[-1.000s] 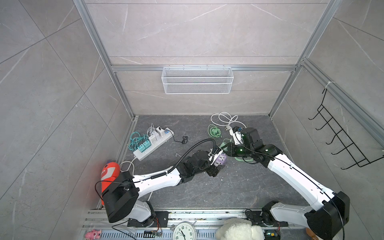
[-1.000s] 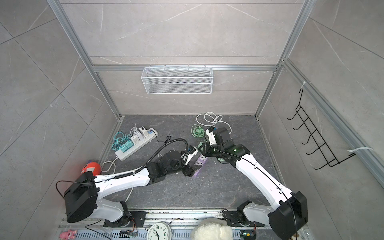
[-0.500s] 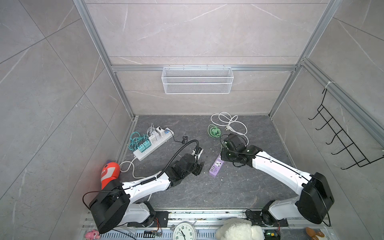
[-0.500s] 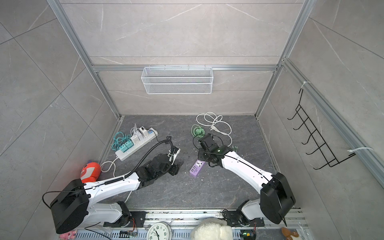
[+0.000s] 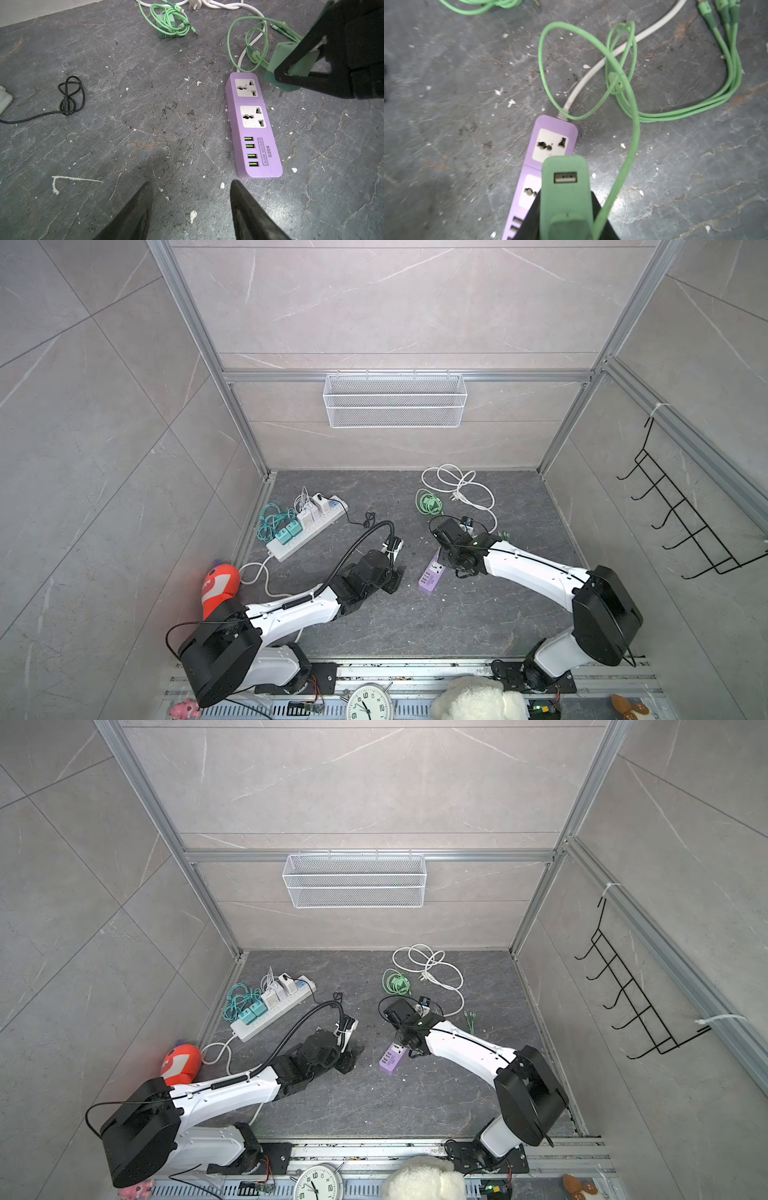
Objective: Insert the plug
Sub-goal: 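Open the left gripper and draw it back while the right holds the charger, then lower the green charger into the purple strip socket with the right gripper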
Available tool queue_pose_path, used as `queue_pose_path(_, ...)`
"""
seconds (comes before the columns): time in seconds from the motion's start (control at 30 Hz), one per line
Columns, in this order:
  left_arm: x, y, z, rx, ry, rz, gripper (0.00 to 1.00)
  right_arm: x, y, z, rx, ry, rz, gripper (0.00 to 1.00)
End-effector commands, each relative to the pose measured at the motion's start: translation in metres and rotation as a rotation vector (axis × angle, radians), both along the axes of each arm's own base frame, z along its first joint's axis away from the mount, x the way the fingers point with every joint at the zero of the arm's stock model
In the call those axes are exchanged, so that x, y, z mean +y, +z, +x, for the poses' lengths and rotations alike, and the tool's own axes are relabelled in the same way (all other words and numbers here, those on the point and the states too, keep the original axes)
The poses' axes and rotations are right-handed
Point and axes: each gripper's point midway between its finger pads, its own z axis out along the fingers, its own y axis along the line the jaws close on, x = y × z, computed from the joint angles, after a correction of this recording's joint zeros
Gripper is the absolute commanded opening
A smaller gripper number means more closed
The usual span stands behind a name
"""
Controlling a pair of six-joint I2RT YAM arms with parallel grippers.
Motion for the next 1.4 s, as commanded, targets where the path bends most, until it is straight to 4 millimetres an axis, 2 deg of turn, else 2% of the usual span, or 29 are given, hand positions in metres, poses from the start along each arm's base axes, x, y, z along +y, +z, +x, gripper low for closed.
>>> queue_pose_path(0.0, -0.004, 0.017, 0.002, -0.020, 0.007, -0.071, 0.60, -0.003, 0.003, 0.012, -0.046, -0.059, -0.030, 0.06)
queue_pose_path(0.13, -0.004, 0.018, 0.003, -0.021, 0.014, -0.075, 0.60, 0.000, 0.004, 0.019, -0.083, -0.078, -0.007, 0.07)
queue_pose_path(0.33, -0.003, 0.019, 0.004, -0.020, 0.024, -0.079, 0.59, 0.000, 0.007, 0.018, -0.094, -0.097, -0.010, 0.06)
queue_pose_path(0.87, -0.002, 0.016, 0.005, -0.014, 0.041, -0.083, 0.59, 0.008, -0.004, 0.028, -0.089, -0.136, -0.030, 0.06)
queue_pose_path(1.3, -0.002, 0.021, 0.004, -0.019, 0.037, -0.094, 0.59, -0.002, -0.021, 0.021, -0.076, -0.203, -0.074, 0.04)
queue_pose_path(1.37, -0.001, 0.023, 0.003, -0.023, 0.039, -0.098, 0.59, 0.002, -0.021, 0.020, -0.074, -0.208, -0.071, 0.03)
